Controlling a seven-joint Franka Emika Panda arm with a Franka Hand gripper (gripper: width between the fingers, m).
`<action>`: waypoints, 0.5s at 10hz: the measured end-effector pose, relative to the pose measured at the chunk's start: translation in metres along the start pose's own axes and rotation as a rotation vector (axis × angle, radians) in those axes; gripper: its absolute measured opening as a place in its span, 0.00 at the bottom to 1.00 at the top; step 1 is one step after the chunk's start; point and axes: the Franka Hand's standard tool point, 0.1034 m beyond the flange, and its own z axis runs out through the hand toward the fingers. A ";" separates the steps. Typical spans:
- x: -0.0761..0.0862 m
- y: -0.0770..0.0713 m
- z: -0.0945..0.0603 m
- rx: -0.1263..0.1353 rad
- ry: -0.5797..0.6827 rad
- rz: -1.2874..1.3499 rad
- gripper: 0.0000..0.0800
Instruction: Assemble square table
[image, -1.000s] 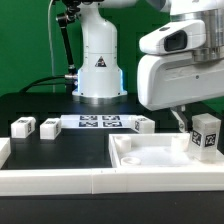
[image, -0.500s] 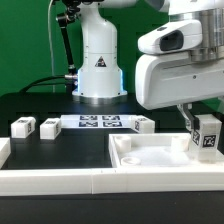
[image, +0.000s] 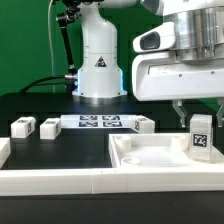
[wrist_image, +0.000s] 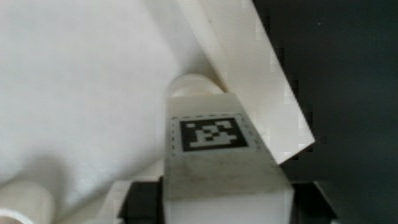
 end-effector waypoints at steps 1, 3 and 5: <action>-0.001 0.000 0.000 -0.002 0.002 0.101 0.38; -0.004 -0.001 0.001 -0.003 -0.005 0.362 0.38; -0.008 -0.004 0.002 0.000 -0.018 0.542 0.38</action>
Offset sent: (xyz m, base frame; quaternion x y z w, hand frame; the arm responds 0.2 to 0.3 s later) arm 0.0008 0.0078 -0.0024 -0.0022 -0.0138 0.2127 0.9770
